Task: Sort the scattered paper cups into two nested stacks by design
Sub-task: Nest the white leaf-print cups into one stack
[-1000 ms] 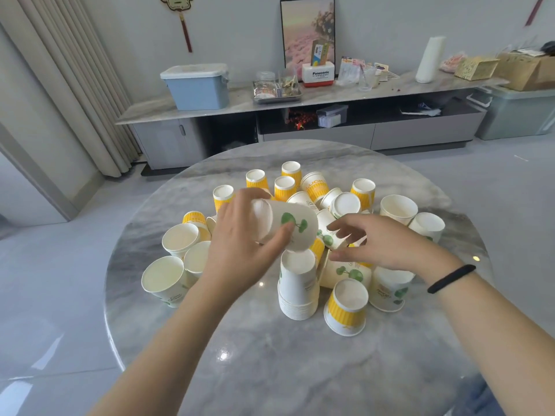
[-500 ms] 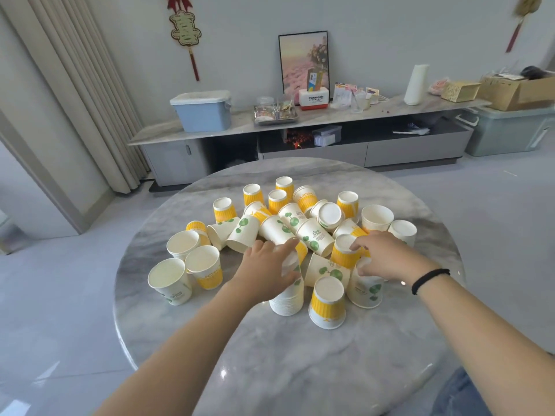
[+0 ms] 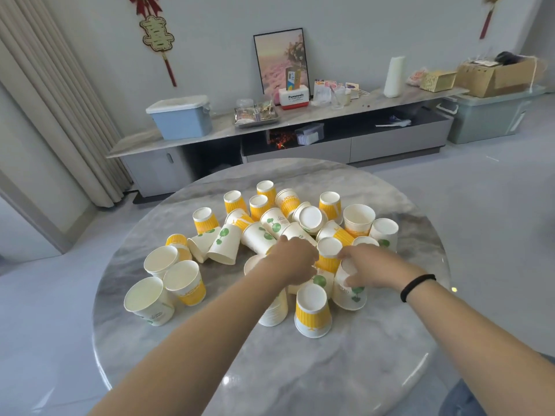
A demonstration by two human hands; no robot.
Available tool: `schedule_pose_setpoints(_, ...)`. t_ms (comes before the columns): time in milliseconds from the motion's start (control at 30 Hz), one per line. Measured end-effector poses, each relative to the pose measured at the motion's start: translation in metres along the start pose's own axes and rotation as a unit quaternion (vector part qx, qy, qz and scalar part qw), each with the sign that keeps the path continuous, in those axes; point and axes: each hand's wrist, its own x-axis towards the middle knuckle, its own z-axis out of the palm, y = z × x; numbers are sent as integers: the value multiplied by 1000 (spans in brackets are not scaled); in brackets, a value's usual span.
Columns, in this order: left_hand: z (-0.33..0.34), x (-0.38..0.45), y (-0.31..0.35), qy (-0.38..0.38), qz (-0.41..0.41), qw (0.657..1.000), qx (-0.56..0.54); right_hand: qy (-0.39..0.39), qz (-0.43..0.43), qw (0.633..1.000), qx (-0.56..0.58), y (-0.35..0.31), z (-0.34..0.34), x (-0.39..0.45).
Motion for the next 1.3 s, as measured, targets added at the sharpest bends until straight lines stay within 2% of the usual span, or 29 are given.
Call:
schedule_pose_setpoints(67, 4, 21, 4, -56, -15, 998, -4, 29, 9, 999, 16, 4, -5, 1)
schedule_pose_setpoints(167, 9, 42, -1, -124, -44, 991, -4, 34, 21, 999, 37, 7, -5, -1)
schedule_pose_setpoints(267, 7, 51, -9, -162, -74, 980, -88, 38, 30, 996, 73, 13, -5, -1)
schedule_pose_setpoints(333, 2, 54, -13, -162, -95, 970, -154, 34, 39, 994, 97, 18, -8, -3)
schedule_pose_setpoints(467, -6, 50, -24, -109, -141, 936, -303, 38, 62, 984, 160, 25, -19, -9)
schedule_pose_setpoints(600, -21, 40, -44, -52, -154, 877, -452, 109, 79, 956, 260, 35, -32, -14)
schedule_pose_setpoints(700, -33, 27, -61, 0, -146, 829, -540, 156, 64, 910, 379, 29, -36, -12)
schedule_pose_setpoints(767, -38, 16, -68, 18, -136, 781, -609, 146, 56, 880, 448, 20, -36, -9)
schedule_pose_setpoints(900, -37, 3, -74, -5, -119, 669, -734, 91, 29, 834, 544, -4, -30, 1)
schedule_pose_setpoints(1000, -33, 2, -74, -15, -109, 625, -772, 90, 0, 840, 535, -24, -22, 11)
schedule_pose_setpoints(1100, -29, -2, -84, 9, -104, 599, -794, 107, -17, 838, 535, -40, -18, 23)
schedule_pose_setpoints(1133, -29, -4, -89, 27, -111, 604, -789, 110, -17, 836, 538, -45, -17, 26)
schedule_pose_setpoints(1167, -26, -4, -97, 57, -133, 628, -765, 111, -13, 835, 538, -49, -16, 29)
schedule_pose_setpoints(1200, -21, -3, -108, 96, -169, 668, -719, 110, -8, 836, 538, -53, -15, 34)
schedule_pose_setpoints(1267, -9, 1, -133, 171, -255, 771, -558, 109, 8, 836, 538, -58, -11, 41)
schedule_pose_setpoints(1300, -2, 2, -145, 184, -290, 811, -474, 110, 15, 835, 538, -60, -9, 46)
